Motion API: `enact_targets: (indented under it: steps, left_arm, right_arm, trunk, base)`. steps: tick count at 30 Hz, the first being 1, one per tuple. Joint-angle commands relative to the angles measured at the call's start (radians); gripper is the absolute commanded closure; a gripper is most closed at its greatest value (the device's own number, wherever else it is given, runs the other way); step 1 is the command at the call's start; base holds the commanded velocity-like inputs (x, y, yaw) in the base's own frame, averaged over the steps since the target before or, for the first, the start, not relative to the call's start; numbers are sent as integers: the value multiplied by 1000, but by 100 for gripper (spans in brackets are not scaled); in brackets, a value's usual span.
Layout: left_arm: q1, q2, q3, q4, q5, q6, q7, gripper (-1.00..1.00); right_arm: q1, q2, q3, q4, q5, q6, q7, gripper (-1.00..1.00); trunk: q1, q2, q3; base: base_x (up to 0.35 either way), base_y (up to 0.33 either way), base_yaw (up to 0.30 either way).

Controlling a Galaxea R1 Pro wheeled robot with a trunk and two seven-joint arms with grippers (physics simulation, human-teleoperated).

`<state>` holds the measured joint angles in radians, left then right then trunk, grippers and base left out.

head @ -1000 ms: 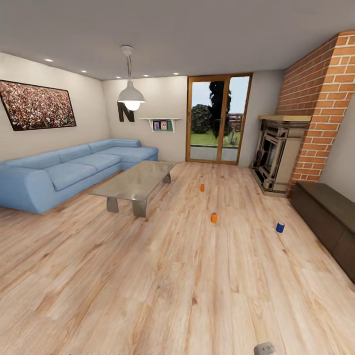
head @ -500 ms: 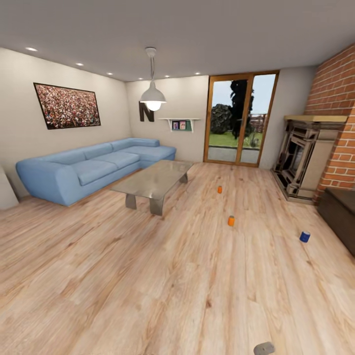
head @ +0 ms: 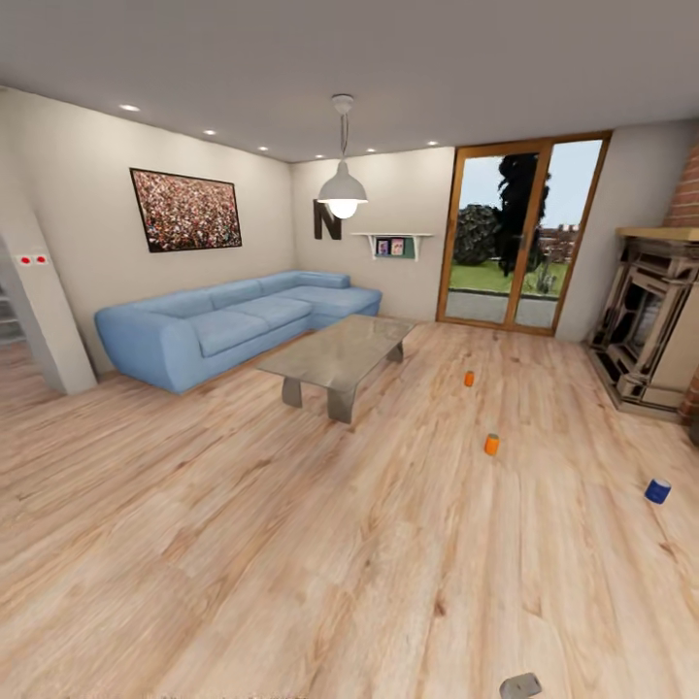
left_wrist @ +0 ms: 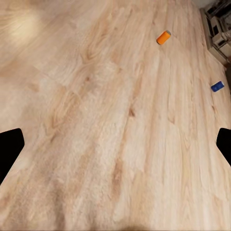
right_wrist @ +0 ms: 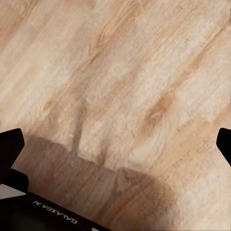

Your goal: Put the three can of soda from the living room inside the tash can in the kitchen.

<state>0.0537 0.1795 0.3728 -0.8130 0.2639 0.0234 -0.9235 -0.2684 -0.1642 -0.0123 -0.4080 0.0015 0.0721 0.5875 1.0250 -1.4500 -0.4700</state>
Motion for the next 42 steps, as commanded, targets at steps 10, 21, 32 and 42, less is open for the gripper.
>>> enact_targets:
  steps: [10,21,32,42]
  left_arm:
    - [0,0,-1,0,0,1,0,-100]
    - [0,0,-2,0,0,1,0,-100]
    - [0,0,-2,0,0,1,0,-100]
    - [0,0,-2,0,0,1,0,-100]
  right_arm:
    - [0,0,1,0,0,0,-1,-100]
    - [0,0,1,0,0,0,-3,-100]
    - [0,0,2,0,0,-1,-5,-100]
    - [0,0,2,0,0,-2,-6,-100]
  trunk:
    - [0,0,0]
    - [0,0,0]
    - [0,0,0]
    - [0,0,-2]
  base:
    - [7,0,253]
    - [217,128,253]
    - [279,190,253]
    - [281,193,253]
